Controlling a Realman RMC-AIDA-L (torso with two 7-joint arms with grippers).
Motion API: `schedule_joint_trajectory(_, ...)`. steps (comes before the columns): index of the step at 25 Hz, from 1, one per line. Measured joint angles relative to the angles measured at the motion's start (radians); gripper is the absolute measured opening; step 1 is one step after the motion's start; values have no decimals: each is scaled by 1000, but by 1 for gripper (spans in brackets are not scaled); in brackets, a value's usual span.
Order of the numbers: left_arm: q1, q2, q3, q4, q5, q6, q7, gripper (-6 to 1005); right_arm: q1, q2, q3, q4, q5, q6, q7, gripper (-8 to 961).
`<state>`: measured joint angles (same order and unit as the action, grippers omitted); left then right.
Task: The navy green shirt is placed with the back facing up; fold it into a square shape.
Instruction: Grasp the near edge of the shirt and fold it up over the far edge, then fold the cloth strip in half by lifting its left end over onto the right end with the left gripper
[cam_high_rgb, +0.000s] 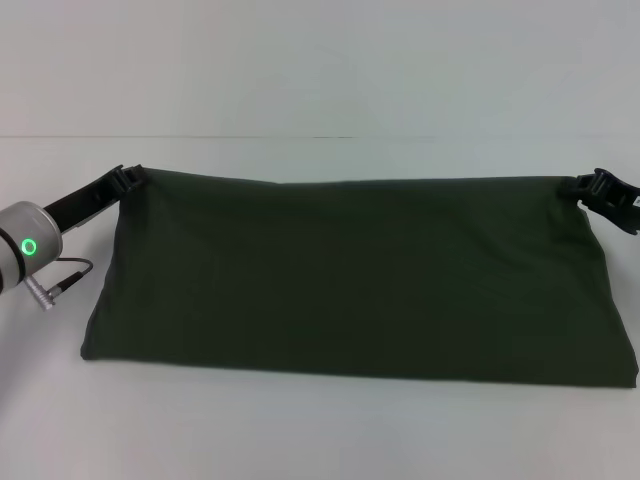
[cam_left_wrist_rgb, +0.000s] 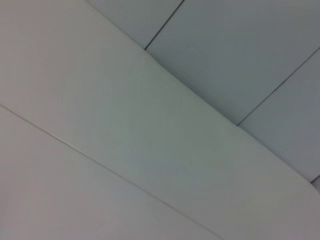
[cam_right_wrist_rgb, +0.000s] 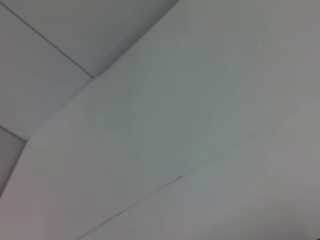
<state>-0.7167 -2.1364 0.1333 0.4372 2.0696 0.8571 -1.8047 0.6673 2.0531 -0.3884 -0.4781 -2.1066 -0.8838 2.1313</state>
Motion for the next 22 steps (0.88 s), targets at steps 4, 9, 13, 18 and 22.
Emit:
schedule_joint_trajectory(4, -7, -28, 0, -29, -86, -94, 129, 49, 11, 22, 1, 1, 2, 96, -41, 168)
schedule_joint_trajectory(9, -16, -27, -4, -103, -229, -138, 284, 122, 24, 35, -5, 24, 31, 184, -88, 229)
schedule_joint_trajectory(13, -9, -28, -3, -129, -295, -130, 368, 264, 13, 33, -6, 48, 109, 177, -158, 306)
schedule_joint_trajectory(18, 28, -25, -2, -126, -305, -27, 370, 453, -27, 20, -6, 42, 178, -2, -284, 403)
schedule_joint_trajectory(22, 85, -8, 4, -122, -302, 123, 299, 606, -47, 4, -28, 39, 179, -271, -507, 596)
